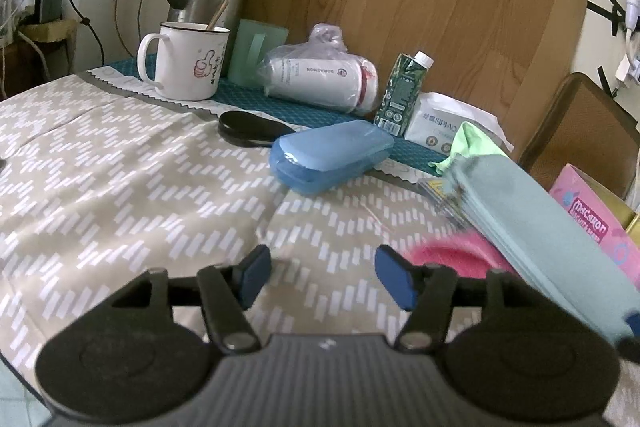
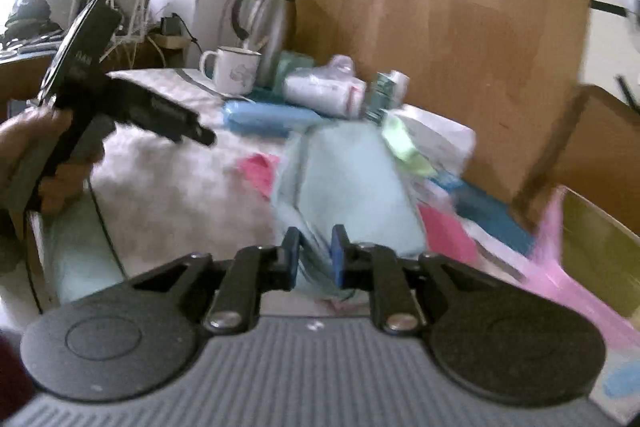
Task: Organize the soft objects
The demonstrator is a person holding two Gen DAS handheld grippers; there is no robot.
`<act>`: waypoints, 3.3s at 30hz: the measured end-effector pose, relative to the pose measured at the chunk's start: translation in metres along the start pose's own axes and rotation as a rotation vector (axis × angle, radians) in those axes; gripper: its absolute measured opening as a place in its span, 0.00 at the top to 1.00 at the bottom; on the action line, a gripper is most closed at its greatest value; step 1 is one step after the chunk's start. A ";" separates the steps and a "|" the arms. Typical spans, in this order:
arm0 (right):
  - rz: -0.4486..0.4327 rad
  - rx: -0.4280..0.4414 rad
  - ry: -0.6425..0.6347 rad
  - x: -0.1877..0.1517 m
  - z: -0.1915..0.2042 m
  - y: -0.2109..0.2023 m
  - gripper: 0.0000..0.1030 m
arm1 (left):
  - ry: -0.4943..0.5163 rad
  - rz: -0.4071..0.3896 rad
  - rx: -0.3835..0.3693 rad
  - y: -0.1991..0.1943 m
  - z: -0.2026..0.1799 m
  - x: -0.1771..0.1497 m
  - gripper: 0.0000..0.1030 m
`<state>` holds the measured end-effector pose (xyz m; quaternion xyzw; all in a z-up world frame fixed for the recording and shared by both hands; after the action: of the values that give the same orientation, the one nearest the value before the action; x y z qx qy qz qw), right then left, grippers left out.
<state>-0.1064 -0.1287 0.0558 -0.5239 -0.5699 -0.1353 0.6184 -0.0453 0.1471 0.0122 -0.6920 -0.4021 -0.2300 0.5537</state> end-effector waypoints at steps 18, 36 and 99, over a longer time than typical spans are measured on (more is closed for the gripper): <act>-0.061 -0.023 0.512 -0.038 -0.058 -0.030 0.49 | -0.052 0.028 -0.122 -0.010 -0.012 0.004 0.28; -0.043 -0.068 0.470 0.000 -0.040 0.011 0.55 | -0.001 0.096 -0.276 0.014 -0.048 0.010 0.52; 0.092 -0.017 0.614 -0.027 -0.050 0.031 0.49 | 0.104 0.121 -0.208 -0.005 -0.052 -0.011 0.48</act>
<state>-0.0630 -0.1672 0.0273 -0.4889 -0.3311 -0.2639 0.7627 -0.0485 0.0950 0.0214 -0.7558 -0.3043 -0.2721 0.5120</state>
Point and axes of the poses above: each gripper's, at about its wrist camera, not at the fingertips, and y roughly the way its jaws point, z to its left, x to its top, the point moved 1 cm from there along y, roughly the way its jaws point, and after that the axes turned 3 degrees about z, right-handed, at the moved point
